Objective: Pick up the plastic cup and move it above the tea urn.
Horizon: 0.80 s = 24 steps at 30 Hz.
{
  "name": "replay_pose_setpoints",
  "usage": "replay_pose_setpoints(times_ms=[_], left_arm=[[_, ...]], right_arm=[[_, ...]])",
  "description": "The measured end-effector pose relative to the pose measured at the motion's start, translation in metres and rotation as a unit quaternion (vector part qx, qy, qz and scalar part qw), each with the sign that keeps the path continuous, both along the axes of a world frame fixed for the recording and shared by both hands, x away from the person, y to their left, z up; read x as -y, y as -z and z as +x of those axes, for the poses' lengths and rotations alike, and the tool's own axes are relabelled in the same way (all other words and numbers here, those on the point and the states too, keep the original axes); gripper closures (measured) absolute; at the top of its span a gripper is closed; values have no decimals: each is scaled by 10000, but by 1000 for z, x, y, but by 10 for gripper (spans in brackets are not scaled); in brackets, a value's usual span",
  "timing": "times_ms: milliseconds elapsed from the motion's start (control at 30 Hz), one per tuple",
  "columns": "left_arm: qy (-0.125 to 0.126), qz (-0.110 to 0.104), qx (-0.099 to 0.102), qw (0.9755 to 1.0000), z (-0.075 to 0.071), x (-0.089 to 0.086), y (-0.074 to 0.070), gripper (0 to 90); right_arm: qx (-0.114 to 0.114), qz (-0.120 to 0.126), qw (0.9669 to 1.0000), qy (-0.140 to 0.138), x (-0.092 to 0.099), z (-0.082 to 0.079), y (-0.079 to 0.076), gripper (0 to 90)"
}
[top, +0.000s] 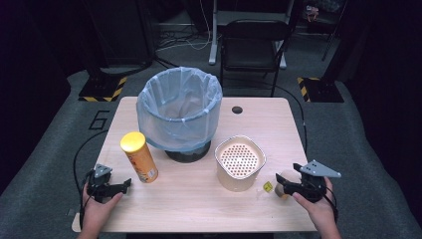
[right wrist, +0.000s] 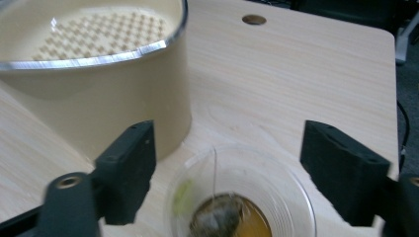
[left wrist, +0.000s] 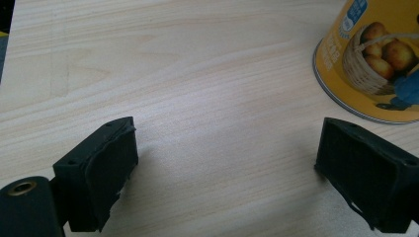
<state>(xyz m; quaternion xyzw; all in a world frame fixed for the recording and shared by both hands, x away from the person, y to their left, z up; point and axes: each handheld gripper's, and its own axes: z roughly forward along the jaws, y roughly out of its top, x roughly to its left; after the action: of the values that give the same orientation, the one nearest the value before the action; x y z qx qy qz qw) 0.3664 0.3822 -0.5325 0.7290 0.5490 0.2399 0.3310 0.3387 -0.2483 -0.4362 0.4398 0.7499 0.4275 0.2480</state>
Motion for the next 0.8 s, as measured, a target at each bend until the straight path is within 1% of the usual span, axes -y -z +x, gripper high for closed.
replay_pose_setpoints(times_ms=[33, 67, 100, 133, 167, 200, 233, 267, 300, 333, 367, 433, 467, 500, 533, 600, 633, 700, 733, 800], left_arm=[[0, 0, 0, 10000, 0, 0, 0, 88], [0, -1, -2, 10000, 0, 0, 0, 88], [3, 4, -4, 10000, 0, 0, 0, 87], [4, 5, -4, 10000, 0, 0, 0, 87], [1, 1, -3, 10000, 0, 0, 0, 87], [2, 2, -3, 10000, 0, 0, 0, 87], [1, 2, -1, 10000, 0, 0, 0, 88], [1, 2, -1, 10000, 0, 0, 0, 87], [4, 4, -4, 10000, 0, 0, 0, 88], [4, 4, -4, 10000, 0, 0, 0, 88], [2, 1, -4, 10000, 0, 0, 0, 88], [3, 3, -3, 10000, 0, 0, 0, 88], [4, 3, -5, 10000, 0, 0, 0, 88], [3, 3, -4, 10000, 0, 0, 0, 87], [3, 3, -4, 10000, 0, 0, 0, 88], [2, 1, -3, 10000, 0, 0, 0, 87], [2, 1, -4, 10000, 0, 0, 0, 87], [3, 1, -4, 10000, 0, 0, 0, 88], [3, 2, -5, 10000, 0, 0, 0, 88], [7, 3, -3, 10000, 0, 0, 0, 87]], right_arm=[[-21, 65, 10000, 14, -3, 2, -3, 315], [-21, 65, 10000, 14, -3, 2, -3, 315], [-27, 103, 9999, -37, -10, 10, -10, 386], [-27, 103, 9999, -37, -10, 10, -10, 386], [-46, 151, 9999, -37, -14, 14, -13, 407], [-30, 157, 9998, -106, -18, 18, -16, 423], [-13, 214, 9996, -207, -26, 24, -21, 440], [-13, 214, 9996, -207, -26, 24, -21, 440], [38, 232, 9993, -290, -35, 28, -26, 460], [38, 232, 9993, -290, -35, 28, -26, 460], [21, 204, 9993, -309, -43, 33, -29, 495], [-19, 188, 9994, -295, -46, 35, -30, 507], [-110, 70, 9995, -271, -53, 41, -29, 536], [-157, 36, 9995, -262, -55, 44, -28, 550], [-157, 36, 9995, -262, -55, 44, -28, 550], [-292, -4, 9993, -215, -59, 49, -24, 568], [-421, 13, 9990, -175, -61, 54, -19, 601], [-444, 11, 9989, -179, -61, 55, -17, 614], [-513, 3, 9985, -182, -63, 57, -14, 637], [-518, -29, 9985, -146, -65, 57, -14, 647]])
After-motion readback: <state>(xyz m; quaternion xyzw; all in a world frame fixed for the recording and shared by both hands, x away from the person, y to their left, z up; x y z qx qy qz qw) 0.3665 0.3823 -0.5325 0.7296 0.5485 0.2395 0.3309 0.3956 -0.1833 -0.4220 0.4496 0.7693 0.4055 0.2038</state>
